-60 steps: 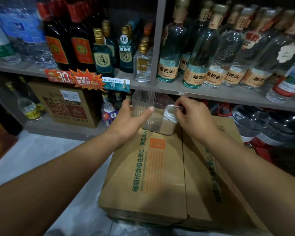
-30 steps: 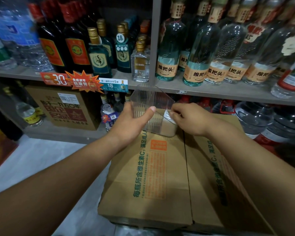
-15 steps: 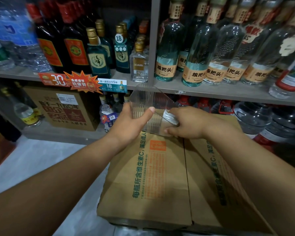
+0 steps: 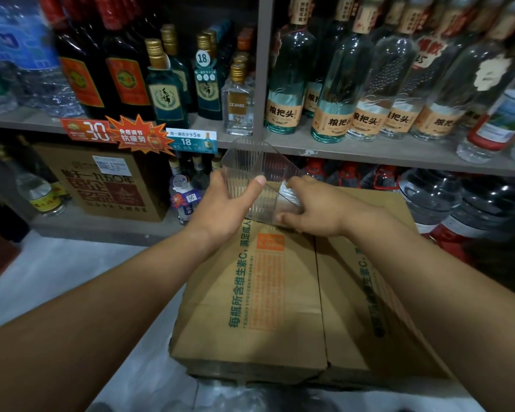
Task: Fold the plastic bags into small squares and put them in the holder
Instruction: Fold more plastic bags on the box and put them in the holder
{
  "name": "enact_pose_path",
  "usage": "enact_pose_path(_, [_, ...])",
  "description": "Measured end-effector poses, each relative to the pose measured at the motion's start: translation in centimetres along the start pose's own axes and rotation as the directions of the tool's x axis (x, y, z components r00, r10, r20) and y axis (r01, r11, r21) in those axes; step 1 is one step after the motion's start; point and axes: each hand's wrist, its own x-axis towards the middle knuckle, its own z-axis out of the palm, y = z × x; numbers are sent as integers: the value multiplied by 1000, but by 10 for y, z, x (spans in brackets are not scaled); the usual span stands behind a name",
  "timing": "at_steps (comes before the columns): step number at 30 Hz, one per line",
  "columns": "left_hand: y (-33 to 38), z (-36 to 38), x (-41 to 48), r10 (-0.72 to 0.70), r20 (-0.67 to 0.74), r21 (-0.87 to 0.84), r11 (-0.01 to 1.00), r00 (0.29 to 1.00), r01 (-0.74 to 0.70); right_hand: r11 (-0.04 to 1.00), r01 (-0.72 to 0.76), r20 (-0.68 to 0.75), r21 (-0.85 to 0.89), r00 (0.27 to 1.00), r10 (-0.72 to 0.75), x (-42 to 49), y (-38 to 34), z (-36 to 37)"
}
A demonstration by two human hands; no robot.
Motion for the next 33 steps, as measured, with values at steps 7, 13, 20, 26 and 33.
enact_pose_path(7, [4, -15, -37, 11, -35, 95, 995, 999, -8, 999, 8, -203, 32, 979, -1, -56, 0, -16])
enact_pose_path(13, [-3, -35, -129, 314, 114, 280, 900, 943, -334, 964, 68, -138, 258, 990, -33, -149, -32, -10])
enact_pose_path(20, [-92, -32, -237, 60, 631, 445, 789, 773, -424, 933, 80, 272, 350, 945, -184, -236, -65, 104])
enact_pose_path(26, [-208, -4, -232, -381, 603, 670, 719, 701, -185, 982, -61, 580, 177, 813, -54, -248, -37, 253])
enact_pose_path(33, [-266, 28, -225, -491, 418, 741, 671, 764, 26, 916, -303, 493, 263, 858, 143, -216, -38, 332])
